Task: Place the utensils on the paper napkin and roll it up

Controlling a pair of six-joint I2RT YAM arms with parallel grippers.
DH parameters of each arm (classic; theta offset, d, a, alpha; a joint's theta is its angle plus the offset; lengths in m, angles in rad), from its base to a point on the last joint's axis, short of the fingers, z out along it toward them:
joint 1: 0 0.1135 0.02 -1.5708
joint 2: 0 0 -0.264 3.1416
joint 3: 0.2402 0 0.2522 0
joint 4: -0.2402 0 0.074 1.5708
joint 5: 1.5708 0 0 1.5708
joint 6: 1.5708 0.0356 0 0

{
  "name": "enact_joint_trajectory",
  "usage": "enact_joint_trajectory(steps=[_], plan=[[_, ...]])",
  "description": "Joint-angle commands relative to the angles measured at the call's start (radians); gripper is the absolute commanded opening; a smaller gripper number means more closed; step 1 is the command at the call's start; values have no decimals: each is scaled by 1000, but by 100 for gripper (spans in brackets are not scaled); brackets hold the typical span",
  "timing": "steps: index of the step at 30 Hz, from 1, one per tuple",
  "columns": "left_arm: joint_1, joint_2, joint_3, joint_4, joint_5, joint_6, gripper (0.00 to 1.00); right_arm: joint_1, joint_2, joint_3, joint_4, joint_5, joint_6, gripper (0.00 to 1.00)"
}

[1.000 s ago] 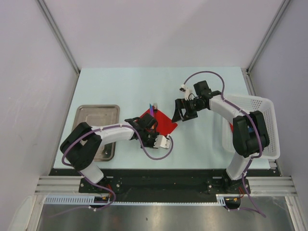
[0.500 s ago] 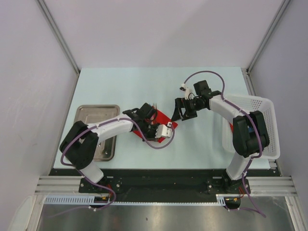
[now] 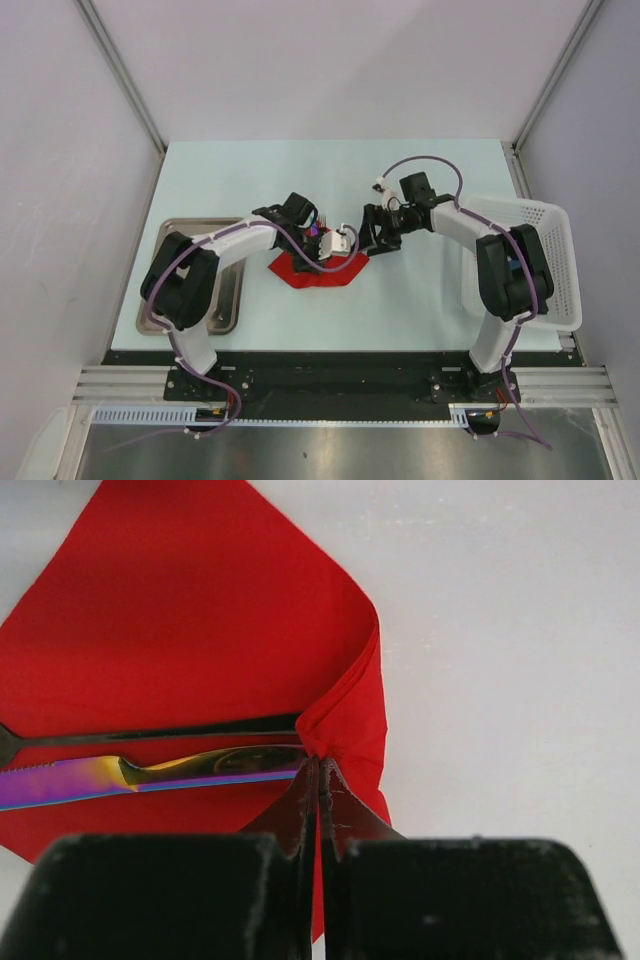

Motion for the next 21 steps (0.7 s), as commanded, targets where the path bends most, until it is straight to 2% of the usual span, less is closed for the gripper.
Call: enact_joint_trajectory(steps=[1,3,10,18,20,21], plan=[[20,23,41,28,9,-44,0,15,40,-27,85,-76,105,77],[26,26,39,48,-6,-53,0,18,50,-37,108,-87,127,74],[38,49,51,89,-35,-79,0,39,93,-76,244,-155,270,55],[47,72,64,106,-57,-85,0,62,139,-77,291,-162,311,57],[49,75,67,109,-61,-85,0,64,152,-71,291,-170,313,55],[50,78,68,109,-64,-91,0,67,162,-68,292,-178,314,50]])
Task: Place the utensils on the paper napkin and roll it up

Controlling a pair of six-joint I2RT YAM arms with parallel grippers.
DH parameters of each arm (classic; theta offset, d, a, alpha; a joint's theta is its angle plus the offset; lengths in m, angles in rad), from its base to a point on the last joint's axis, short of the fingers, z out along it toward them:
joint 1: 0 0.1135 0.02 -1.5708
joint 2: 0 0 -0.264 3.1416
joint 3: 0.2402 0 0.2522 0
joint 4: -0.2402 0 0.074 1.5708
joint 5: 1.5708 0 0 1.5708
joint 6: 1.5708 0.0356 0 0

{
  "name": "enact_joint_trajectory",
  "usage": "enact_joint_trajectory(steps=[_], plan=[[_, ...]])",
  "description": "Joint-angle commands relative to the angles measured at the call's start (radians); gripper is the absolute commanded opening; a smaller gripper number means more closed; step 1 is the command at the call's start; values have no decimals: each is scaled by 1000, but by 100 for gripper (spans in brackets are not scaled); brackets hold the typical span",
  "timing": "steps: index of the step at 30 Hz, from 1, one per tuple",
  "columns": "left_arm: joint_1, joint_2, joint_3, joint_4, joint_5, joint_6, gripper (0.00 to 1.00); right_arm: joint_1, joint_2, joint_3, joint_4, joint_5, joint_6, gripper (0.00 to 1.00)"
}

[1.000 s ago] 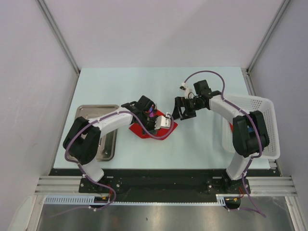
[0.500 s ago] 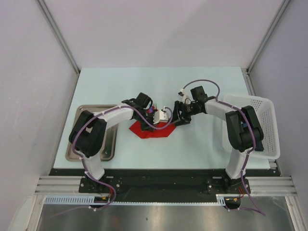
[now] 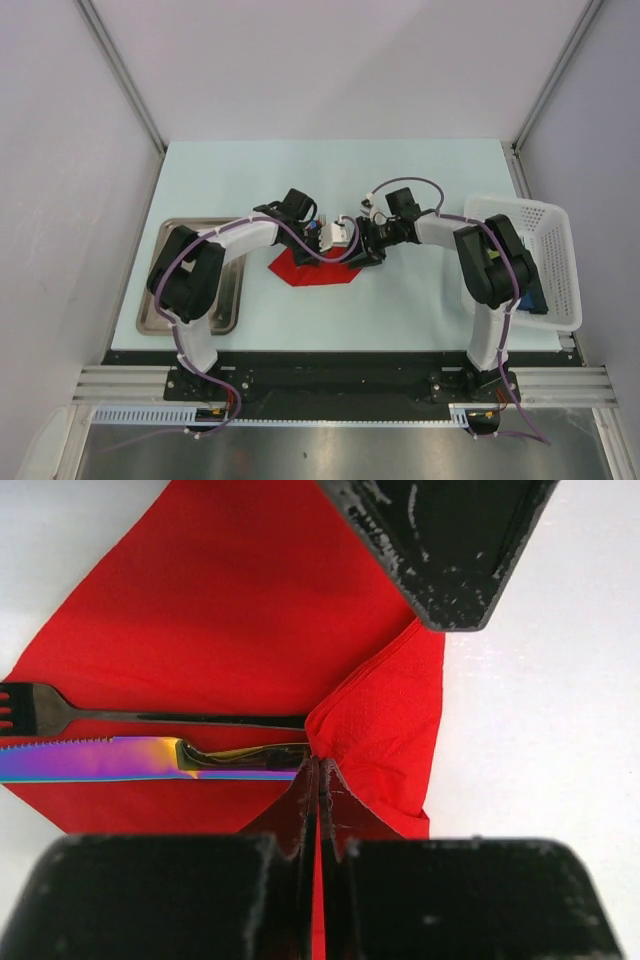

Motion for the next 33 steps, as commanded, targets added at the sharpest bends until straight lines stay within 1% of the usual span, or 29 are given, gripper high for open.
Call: enact_joint_trajectory(steps=[1,2,3,9,19,23,26,27,29,30,31,33], plan=[[16,16,39,27,-9,-19,0,11,35,25,47,-45,26,48],[18,19,42,25,-12,-21,0,14,39,26,50,-48,27,45],[19,23,45,25,-14,-27,0,17,42,26,53,-53,29,40],[24,33,53,27,-7,-34,0,28,82,29,59,-68,47,30],[24,50,64,25,-6,-42,0,49,140,63,56,-31,43,29],[24,52,65,19,-3,-45,1,66,162,87,40,-10,15,20],[25,49,74,10,-12,-59,8,74,170,104,-6,38,-17,18],[28,44,77,-5,-11,-61,15,75,177,112,-20,51,-37,17],[48,30,88,-22,6,-94,24,74,182,120,-54,90,-55,14],[59,11,91,-39,22,-114,31,77,186,124,-66,104,-75,14],[70,-2,94,-45,43,-163,35,78,186,130,-74,125,-85,13],[106,-37,96,-77,100,-208,43,78,186,134,-91,144,-105,11]])
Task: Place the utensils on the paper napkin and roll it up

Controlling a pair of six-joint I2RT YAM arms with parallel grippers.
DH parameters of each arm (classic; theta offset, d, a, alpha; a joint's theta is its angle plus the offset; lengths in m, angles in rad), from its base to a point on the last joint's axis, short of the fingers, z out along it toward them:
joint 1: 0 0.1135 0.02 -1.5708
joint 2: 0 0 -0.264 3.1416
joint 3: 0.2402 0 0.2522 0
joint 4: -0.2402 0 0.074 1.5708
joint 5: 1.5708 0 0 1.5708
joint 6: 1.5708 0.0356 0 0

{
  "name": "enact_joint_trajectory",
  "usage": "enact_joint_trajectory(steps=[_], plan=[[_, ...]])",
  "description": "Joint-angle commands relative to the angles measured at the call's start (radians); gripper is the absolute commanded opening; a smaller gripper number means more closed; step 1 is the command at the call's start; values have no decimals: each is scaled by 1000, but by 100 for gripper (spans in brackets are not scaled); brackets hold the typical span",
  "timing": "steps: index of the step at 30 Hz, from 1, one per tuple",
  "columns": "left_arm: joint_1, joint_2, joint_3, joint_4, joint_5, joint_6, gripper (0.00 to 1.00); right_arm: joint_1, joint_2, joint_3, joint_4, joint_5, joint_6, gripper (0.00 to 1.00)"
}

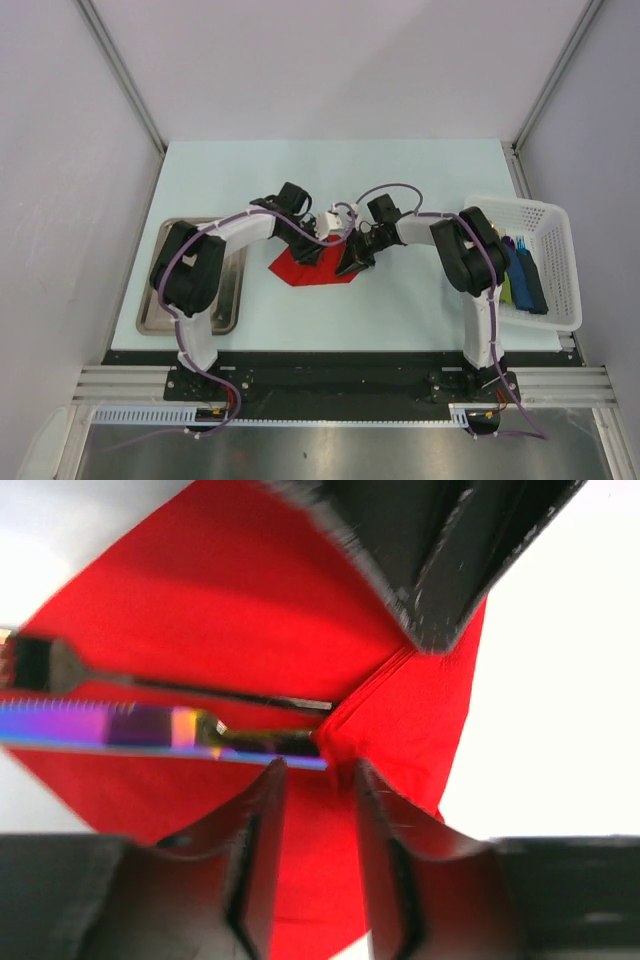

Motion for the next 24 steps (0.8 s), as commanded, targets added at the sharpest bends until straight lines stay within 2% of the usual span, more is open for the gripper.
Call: enact_joint_trajectory(steps=[1,7,12,18,24], plan=[[76,-93,43,-72,116,-141,45,6,17,40,-65,87,-73,11],[107,-143,-8,-132,184,-229,50,10,12,42,-80,110,-93,10],[105,-143,-63,-83,210,-281,55,13,9,40,-75,110,-93,9],[105,-77,-86,-43,199,-333,56,13,5,40,-79,113,-103,9],[104,-47,-83,-39,187,-342,51,13,2,39,-83,118,-110,9]])
